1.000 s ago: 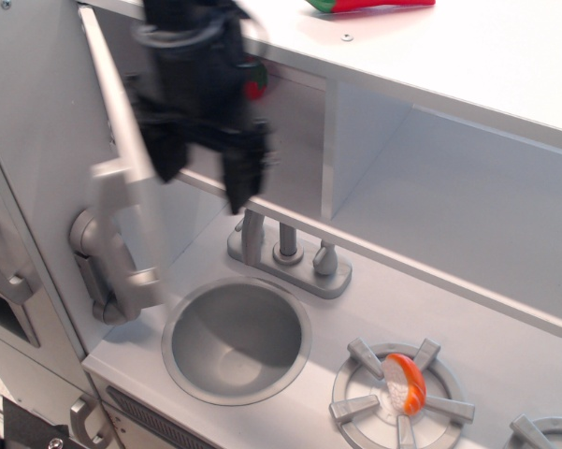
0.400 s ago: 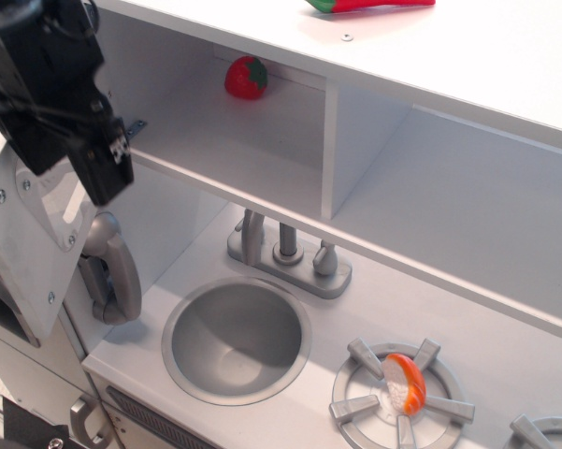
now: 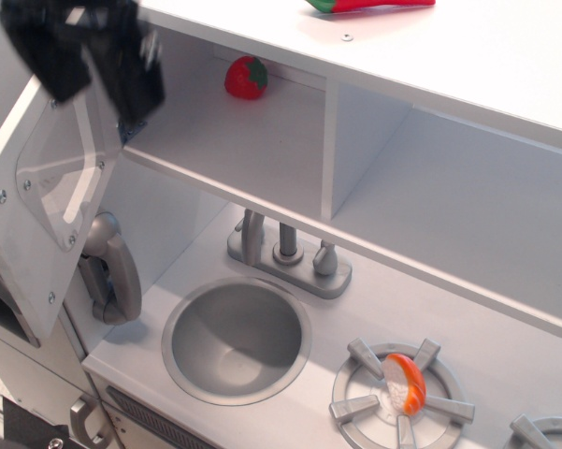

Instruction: Open microwave

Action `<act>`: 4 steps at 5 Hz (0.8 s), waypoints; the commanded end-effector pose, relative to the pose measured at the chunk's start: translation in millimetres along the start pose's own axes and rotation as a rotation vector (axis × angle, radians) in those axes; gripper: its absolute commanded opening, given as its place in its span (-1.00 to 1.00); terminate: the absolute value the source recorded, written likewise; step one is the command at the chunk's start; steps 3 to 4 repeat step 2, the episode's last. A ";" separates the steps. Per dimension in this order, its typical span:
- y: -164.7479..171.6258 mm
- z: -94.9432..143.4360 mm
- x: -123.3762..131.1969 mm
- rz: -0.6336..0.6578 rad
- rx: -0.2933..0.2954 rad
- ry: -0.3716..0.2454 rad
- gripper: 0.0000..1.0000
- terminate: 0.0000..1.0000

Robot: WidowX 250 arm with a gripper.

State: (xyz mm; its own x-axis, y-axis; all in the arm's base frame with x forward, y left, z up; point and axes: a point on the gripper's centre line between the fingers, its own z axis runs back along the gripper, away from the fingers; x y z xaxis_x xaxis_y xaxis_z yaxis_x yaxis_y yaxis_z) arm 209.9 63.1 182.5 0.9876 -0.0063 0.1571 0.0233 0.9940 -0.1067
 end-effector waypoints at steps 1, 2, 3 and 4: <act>5.3 28.1 17.0 0.026 -0.011 -0.030 1.00 -1.00; 5.3 28.1 17.0 0.026 -0.011 -0.030 1.00 1.00; 5.3 28.1 17.0 0.026 -0.011 -0.030 1.00 1.00; 5.3 28.1 17.0 0.026 -0.011 -0.030 1.00 1.00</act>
